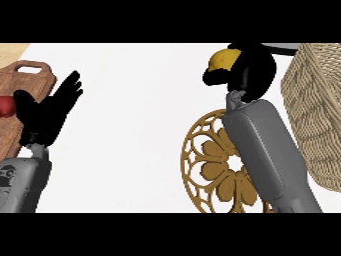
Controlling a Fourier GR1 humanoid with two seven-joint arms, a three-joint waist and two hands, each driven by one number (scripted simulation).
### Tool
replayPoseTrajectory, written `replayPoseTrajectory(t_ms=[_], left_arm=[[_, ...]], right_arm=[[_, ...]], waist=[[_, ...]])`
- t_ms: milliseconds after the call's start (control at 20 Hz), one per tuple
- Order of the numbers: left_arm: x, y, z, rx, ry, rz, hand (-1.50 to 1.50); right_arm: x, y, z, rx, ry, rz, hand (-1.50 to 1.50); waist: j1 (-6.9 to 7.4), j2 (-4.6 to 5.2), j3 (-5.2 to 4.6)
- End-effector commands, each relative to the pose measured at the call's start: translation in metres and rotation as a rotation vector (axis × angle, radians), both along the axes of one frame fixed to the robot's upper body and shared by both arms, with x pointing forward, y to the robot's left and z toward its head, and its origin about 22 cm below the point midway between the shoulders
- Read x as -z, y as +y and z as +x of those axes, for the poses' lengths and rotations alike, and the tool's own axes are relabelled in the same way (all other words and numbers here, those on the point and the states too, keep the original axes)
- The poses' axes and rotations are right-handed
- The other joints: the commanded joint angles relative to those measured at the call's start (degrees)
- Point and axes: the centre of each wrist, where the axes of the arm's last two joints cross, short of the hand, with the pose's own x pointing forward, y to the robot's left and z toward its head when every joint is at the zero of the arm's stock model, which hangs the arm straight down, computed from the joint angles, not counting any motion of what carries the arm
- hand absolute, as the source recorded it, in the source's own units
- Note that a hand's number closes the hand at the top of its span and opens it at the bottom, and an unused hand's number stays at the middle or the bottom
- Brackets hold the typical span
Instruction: Pick the lemon from the placemat and place it in the basket
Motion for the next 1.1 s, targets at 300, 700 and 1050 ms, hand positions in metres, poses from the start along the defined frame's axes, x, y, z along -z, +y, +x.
replayPoseTrajectory(t_ms=[300, 700, 1050], left_arm=[[0.0, -0.001, 0.003, -0.003, 0.012, 0.009, 0.0], [0.002, -0.004, 0.002, -0.015, 0.007, -0.006, 0.0], [-0.002, 0.006, 0.004, -0.045, 0.016, 0.008, 0.0]], right_arm=[[-0.077, 0.026, 0.042, 0.308, -0.17, -0.006, 1.5], [-0.122, 0.028, 0.063, 0.464, -0.174, -0.082, 1.5], [-0.156, -0.005, 0.078, 0.6, -0.21, -0.125, 1.5]], waist=[[-0.41, -0.36, -0.24], [-1.48, -0.59, -0.15], [-2.12, -0.18, -0.06]])
